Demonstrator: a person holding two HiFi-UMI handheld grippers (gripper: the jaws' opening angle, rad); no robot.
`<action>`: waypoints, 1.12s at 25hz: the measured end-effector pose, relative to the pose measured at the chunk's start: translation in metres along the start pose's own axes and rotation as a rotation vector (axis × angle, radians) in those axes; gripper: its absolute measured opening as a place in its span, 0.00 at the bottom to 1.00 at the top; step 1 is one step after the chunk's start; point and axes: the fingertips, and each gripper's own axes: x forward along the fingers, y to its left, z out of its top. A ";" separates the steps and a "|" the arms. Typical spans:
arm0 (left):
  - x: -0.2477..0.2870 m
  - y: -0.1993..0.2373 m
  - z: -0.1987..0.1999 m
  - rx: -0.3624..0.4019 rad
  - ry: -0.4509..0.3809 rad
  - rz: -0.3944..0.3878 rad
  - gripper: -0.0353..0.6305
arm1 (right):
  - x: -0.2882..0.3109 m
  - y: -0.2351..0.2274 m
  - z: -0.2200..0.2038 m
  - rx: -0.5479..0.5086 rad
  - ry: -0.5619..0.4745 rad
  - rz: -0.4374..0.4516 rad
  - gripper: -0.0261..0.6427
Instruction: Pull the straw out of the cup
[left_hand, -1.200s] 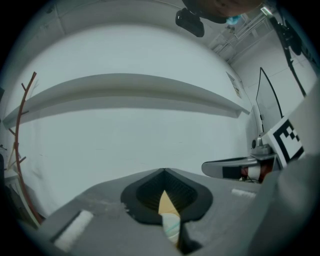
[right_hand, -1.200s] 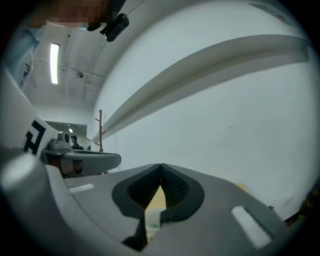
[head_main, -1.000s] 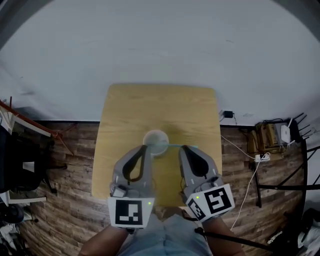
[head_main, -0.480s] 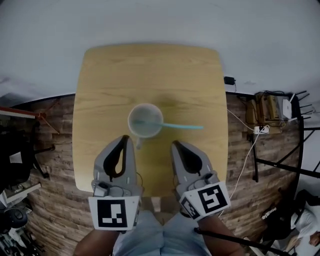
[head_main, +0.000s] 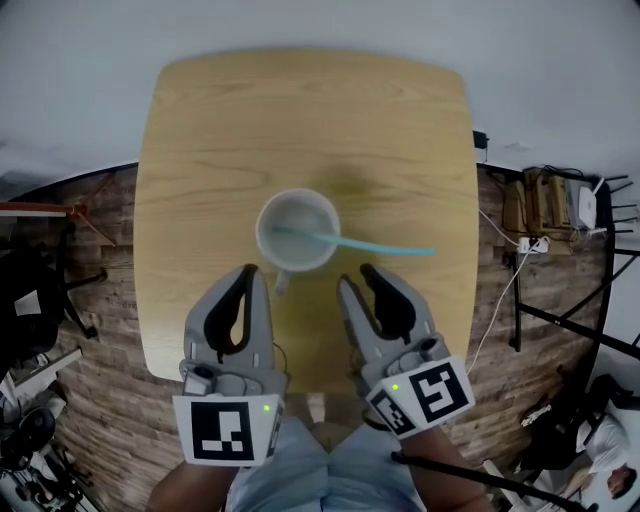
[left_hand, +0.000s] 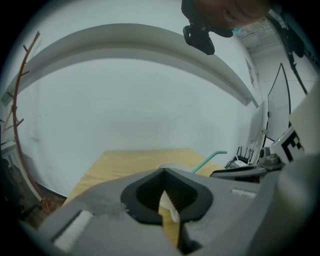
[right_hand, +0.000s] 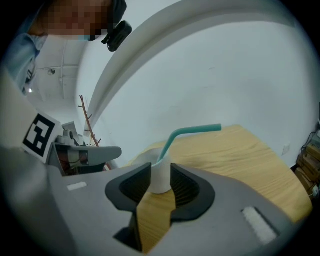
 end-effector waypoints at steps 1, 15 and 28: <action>0.001 0.000 -0.002 0.000 0.007 -0.002 0.08 | 0.002 -0.001 0.001 0.008 -0.004 0.003 0.26; 0.013 0.009 -0.010 0.004 0.056 -0.013 0.08 | 0.020 -0.011 0.009 0.073 -0.021 0.005 0.33; 0.029 0.009 -0.004 -0.004 0.063 -0.033 0.08 | 0.031 -0.012 0.031 0.068 -0.062 0.021 0.33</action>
